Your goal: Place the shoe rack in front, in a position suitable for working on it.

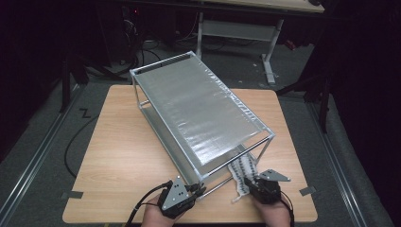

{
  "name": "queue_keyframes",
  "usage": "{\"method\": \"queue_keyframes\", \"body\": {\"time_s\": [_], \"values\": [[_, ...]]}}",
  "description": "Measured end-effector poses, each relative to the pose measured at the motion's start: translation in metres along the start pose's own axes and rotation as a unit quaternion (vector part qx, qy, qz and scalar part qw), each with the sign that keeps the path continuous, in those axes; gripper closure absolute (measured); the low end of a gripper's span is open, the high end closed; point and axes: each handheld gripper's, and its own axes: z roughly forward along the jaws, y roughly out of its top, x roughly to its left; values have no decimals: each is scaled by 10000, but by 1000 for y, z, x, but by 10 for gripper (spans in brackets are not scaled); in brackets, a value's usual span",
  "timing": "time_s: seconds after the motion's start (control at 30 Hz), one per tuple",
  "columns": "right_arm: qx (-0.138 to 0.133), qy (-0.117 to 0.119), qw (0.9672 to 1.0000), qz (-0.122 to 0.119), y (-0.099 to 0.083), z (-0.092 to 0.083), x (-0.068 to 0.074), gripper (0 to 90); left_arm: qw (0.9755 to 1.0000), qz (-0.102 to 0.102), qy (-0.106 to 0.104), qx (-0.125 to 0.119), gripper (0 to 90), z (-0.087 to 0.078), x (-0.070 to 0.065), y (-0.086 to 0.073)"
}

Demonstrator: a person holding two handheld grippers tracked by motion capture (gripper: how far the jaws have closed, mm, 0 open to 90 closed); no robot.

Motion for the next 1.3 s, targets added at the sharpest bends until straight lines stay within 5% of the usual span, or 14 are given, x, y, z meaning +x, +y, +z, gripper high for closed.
{"method": "queue_keyframes", "body": {"time_s": [0.2,0.37,0.6,0.67,0.8,1.0,1.3], "values": [[86,441,9971,-609,3,6,44,758,10000,-4,5,12,803,-1,0,0],[100,982,9909,-915,4,10,77,758,10000,-12,16,15,803,-1,0,0],[162,1553,9809,-1161,4,13,106,759,10000,-21,7,12,803,-1,0,0],[176,1560,9796,-1255,4,13,111,758,10000,-25,7,13,803,-1,0,0],[175,1541,9799,-1252,5,14,110,760,10000,-44,-4,19,803,-1,1,0],[224,1233,9864,-1065,7,12,98,759,10000,-40,0,10,803,-1,1,0],[118,614,9968,-506,8,11,47,760,10000,-27,-19,-18,803,-1,1,-1]]}}
